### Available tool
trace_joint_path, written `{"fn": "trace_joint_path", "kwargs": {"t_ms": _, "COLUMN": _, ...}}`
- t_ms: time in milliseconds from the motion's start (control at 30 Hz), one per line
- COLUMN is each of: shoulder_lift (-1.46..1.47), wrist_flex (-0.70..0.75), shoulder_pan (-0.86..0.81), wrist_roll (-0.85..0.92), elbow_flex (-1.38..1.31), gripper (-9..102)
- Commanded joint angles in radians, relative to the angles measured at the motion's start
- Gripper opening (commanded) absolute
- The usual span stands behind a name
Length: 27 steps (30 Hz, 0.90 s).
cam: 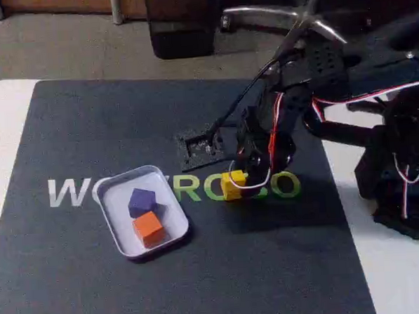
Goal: Move blocks one by one until all three blocks are in the tray.
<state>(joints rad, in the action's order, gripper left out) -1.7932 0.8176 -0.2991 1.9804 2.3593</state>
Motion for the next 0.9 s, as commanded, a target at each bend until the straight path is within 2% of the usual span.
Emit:
{"fn": "trace_joint_path", "kwargs": {"t_ms": 0, "shoulder_lift": -0.061, "wrist_flex": -0.017, "shoulder_pan": 0.006, "wrist_roll": -0.025, "elbow_flex": -0.002, "gripper": -1}}
{"fn": "trace_joint_path", "kwargs": {"t_ms": 167, "shoulder_lift": -0.118, "wrist_flex": -0.049, "shoulder_pan": 0.034, "wrist_roll": -0.12, "elbow_flex": -0.009, "gripper": -3}}
{"fn": "trace_joint_path", "kwargs": {"t_ms": 467, "shoulder_lift": -0.166, "wrist_flex": -0.138, "shoulder_pan": 0.103, "wrist_roll": -0.426, "elbow_flex": -0.12, "gripper": -3}}
{"fn": "trace_joint_path", "kwargs": {"t_ms": 700, "shoulder_lift": 0.015, "wrist_flex": -0.173, "shoulder_pan": 0.103, "wrist_roll": -0.634, "elbow_flex": -0.347, "gripper": -3}}
{"fn": "trace_joint_path", "kwargs": {"t_ms": 867, "shoulder_lift": 0.193, "wrist_flex": -0.167, "shoulder_pan": 0.083, "wrist_roll": -0.71, "elbow_flex": -0.525, "gripper": -3}}
